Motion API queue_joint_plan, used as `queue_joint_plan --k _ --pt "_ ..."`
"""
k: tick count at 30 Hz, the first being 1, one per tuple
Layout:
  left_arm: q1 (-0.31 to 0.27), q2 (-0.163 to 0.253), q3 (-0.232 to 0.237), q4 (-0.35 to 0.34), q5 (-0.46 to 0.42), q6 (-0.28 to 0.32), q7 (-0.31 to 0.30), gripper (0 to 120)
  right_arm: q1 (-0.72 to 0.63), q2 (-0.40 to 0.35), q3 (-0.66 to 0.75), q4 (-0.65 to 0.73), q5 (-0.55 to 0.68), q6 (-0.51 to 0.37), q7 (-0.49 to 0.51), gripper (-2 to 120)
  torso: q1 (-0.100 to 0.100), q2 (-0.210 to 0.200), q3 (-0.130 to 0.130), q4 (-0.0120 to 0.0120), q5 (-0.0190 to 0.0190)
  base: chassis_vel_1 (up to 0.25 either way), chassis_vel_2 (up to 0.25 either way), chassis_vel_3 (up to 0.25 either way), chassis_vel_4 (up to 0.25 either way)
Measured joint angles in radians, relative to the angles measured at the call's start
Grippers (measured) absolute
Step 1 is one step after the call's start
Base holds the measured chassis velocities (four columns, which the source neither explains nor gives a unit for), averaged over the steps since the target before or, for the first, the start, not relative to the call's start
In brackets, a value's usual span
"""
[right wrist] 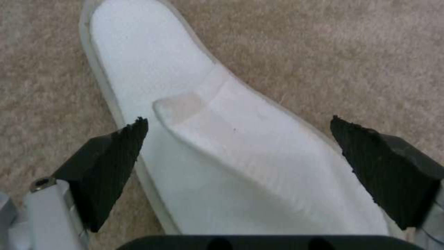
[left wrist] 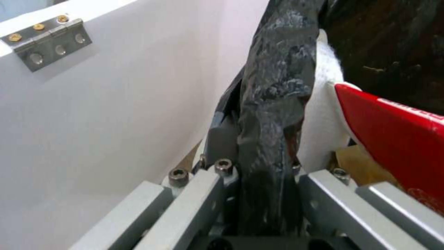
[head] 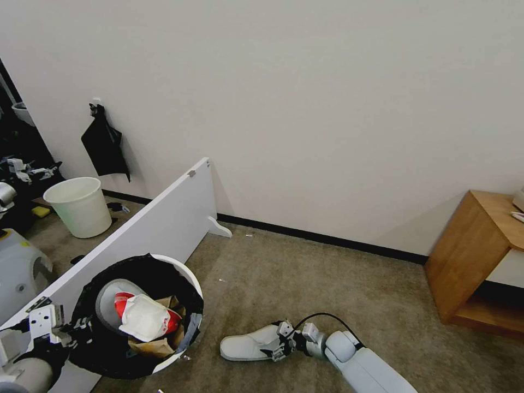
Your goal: Pick up the trash bin, then pick up the garbage from the floor and place it into the trash bin.
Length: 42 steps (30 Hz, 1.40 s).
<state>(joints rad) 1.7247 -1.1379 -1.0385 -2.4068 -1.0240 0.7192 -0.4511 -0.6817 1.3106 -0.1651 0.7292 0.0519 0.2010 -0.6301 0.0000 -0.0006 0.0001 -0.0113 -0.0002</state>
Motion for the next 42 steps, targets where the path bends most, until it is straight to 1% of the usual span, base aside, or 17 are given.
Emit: queue_joint_plan --k 3,5,6,9,10,12,13,14,15,18,19,21,24,26,28,29,42 --pt "0.000 0.000 -0.001 0.000 -0.001 0.000 0.000 3 0.000 0.000 -0.001 -0.005 -0.001 0.000 -0.006 98 0.000 0.000 0.000 -0.0001 0.0000 0.000 0.000 0.000 0.000" --pt "0.001 0.000 -0.001 0.000 -0.001 0.000 0.000 3 -0.001 0.001 0.000 -0.010 -0.002 -0.001 -0.011 88 0.000 0.000 0.000 0.0000 0.0000 0.000 0.000 0.000 0.000" --pt "0.001 0.000 -0.001 0.000 -0.001 0.000 0.000 3 -0.001 0.001 0.000 -0.010 -0.002 -0.001 -0.011 88 0.000 0.000 0.000 0.0000 0.0000 0.000 0.000 0.000 0.000" --pt "0.002 0.000 -0.001 -0.001 -0.001 0.000 0.000 3 -0.002 -0.002 0.005 -0.012 -0.003 -0.001 -0.017 73 0.000 0.000 0.000 0.0000 0.0000 0.000 0.000 0.000 0.000" --pt "0.002 0.000 -0.001 -0.001 -0.001 0.000 0.000 3 -0.002 -0.002 0.005 -0.012 -0.003 -0.001 -0.017 73 0.000 0.000 0.000 0.0000 0.0000 0.000 0.000 0.000 0.000" --pt "0.002 0.000 -0.001 -0.002 -0.001 0.000 0.000 3 -0.003 -0.005 0.005 -0.011 -0.003 -0.001 -0.017 64 0.000 0.000 0.000 -0.0001 0.0000 0.000 0.000 0.000 0.000" --pt "0.002 0.000 -0.001 -0.002 -0.001 0.000 0.000 3 -0.003 -0.005 0.005 -0.011 -0.003 -0.001 -0.017 64 0.000 0.000 0.000 -0.0001 0.0000 0.000 0.000 0.000 0.000" --pt "0.001 0.000 -0.001 -0.002 -0.001 0.000 0.000 3 -0.003 -0.006 0.006 -0.011 -0.003 -0.001 -0.018 59 0.000 0.000 0.000 -0.0001 0.0000 0.000 0.000 0.000 0.000" --pt "0.001 -0.001 0.000 -0.003 -0.001 0.000 0.000 3 -0.004 -0.007 0.007 -0.010 -0.003 -0.001 -0.018 51 0.000 0.000 0.000 0.0000 0.0000 0.000 0.000 0.000 0.000" --pt "0.001 -0.001 0.000 -0.003 -0.001 0.000 0.000 3 -0.006 -0.008 0.008 -0.010 -0.003 -0.002 -0.018 45 0.000 0.000 0.000 -0.0001 0.0001 0.000 0.000 0.000 0.000" --pt "0.001 -0.002 0.001 -0.003 -0.001 0.000 0.000 3 -0.007 -0.010 0.009 -0.006 -0.003 -0.002 -0.018 38 0.000 0.000 0.000 -0.0001 0.0000 0.000 0.000 0.000 0.000" --pt "0.001 -0.002 0.001 -0.004 -0.001 0.000 0.000 3 -0.008 -0.012 0.009 -0.005 -0.002 -0.002 -0.019 30 0.000 0.000 0.000 0.0000 0.0001 0.000 0.000 0.000 0.000" --pt "0.002 -0.003 0.001 -0.004 -0.001 0.000 0.000 3 -0.008 -0.012 0.010 -0.004 -0.002 -0.002 -0.019 25 0.000 0.000 0.000 -0.0001 0.0001 0.000 0.000 0.000 0.000" --pt "0.002 -0.004 0.001 -0.004 -0.001 0.000 0.001 3 -0.008 -0.014 0.010 -0.004 -0.002 -0.002 -0.021 11 0.000 0.000 0.000 0.0000 0.0000 0.000 0.000 0.000 0.000" --pt "0.002 -0.004 0.002 -0.004 -0.001 0.000 0.001 3 -0.008 -0.015 0.011 -0.005 -0.002 -0.002 -0.022 8 0.000 0.000 0.000 0.0000 0.0001 0.000 0.000 0.000 0.000" --pt "0.001 -0.004 0.002 -0.004 -0.001 0.000 0.002 3 -0.008 -0.015 0.011 -0.006 -0.002 -0.002 -0.022 1 0.000 0.000 0.000 0.0000 0.0001 0.000 0.000 0.000 0.000" --pt "-0.009 0.000 0.005 0.005 -0.001 -0.001 0.002 3 -0.006 -0.029 0.012 0.025 0.009 -0.002 -0.025 0 0.000 0.000 0.000 0.0000 0.0000 0.000 0.000 0.000 0.000"
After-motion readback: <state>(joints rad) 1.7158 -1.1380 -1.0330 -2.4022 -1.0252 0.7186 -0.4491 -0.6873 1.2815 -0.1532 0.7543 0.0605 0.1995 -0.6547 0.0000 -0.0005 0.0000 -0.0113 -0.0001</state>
